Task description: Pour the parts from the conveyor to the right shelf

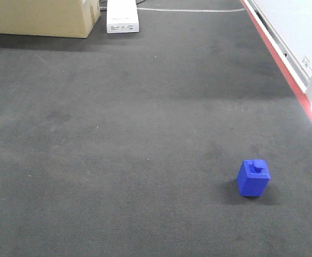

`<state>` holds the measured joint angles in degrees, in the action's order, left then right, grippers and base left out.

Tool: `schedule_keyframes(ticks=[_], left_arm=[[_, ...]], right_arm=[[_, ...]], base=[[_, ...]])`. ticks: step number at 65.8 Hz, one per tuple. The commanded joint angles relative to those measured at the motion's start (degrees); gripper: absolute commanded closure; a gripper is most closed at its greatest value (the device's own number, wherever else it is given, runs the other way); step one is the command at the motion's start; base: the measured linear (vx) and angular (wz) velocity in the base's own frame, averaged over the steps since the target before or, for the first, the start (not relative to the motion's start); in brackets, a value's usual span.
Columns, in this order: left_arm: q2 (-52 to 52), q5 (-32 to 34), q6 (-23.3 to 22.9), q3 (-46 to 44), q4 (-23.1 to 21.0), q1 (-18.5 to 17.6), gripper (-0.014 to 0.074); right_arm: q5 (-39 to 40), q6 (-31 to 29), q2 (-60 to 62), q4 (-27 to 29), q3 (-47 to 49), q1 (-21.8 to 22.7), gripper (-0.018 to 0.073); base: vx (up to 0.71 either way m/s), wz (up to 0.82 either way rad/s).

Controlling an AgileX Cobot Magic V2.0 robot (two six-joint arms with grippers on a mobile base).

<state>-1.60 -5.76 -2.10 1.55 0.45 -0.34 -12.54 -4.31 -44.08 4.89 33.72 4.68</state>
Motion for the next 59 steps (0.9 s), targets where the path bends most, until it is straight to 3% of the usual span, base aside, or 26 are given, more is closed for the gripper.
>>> schedule_keyframes(ticks=[1, 12, 19, 26, 32, 37, 46, 59], left_arm=[[-1.0, 4.5, -0.5, -1.1, -0.5, 0.2, 0.0603], [-1.0, 4.5, -0.5, -1.1, -0.5, 0.2, 0.0603], [-1.0, 4.5, -0.5, -1.1, -0.5, 0.2, 0.0603], [-1.0, 4.5, -0.5, -1.1, -0.5, 0.2, 0.0603], [-1.0, 4.5, -0.5, -1.1, -0.5, 0.2, 0.0603], [-1.0, 4.5, -0.5, -1.1, -0.5, 0.2, 0.0603], [-1.0, 4.5, -0.5, -1.1, -0.5, 0.2, 0.0603], [-1.0, 4.5, -0.5, -1.1, -0.5, 0.2, 0.0603]], right_arm=[[-1.6, -1.6, -2.0, 1.5, 5.2, 0.0, -0.0158], [-15.8, -12.7, -8.8, 5.3, 15.0, 0.0, -0.0136], [-18.9, -14.1, -13.2, 9.4, 19.6, -1.7, -0.0120], [-21.5, -14.0, -18.4, 9.6, 23.4, -6.6, -0.0102], [-23.7, -9.9, -22.9, 7.3, 26.6, -11.3, -0.0087], [-27.1, -2.1, -26.5, 2.7, 29.5, -14.4, -0.0077], [-37.7, 10.7, -33.7, -4.9, 36.1, -16.0, -0.0071], [-51.6, 11.6, -41.8, -8.4, 45.7, -15.9, -0.0063]], base=[[0.00, 0.00], [0.00, 0.00], [0.00, 0.00], [0.00, 0.00], [0.00, 0.00], [0.00, 0.00], [0.00, 0.00], [0.00, 0.00]])
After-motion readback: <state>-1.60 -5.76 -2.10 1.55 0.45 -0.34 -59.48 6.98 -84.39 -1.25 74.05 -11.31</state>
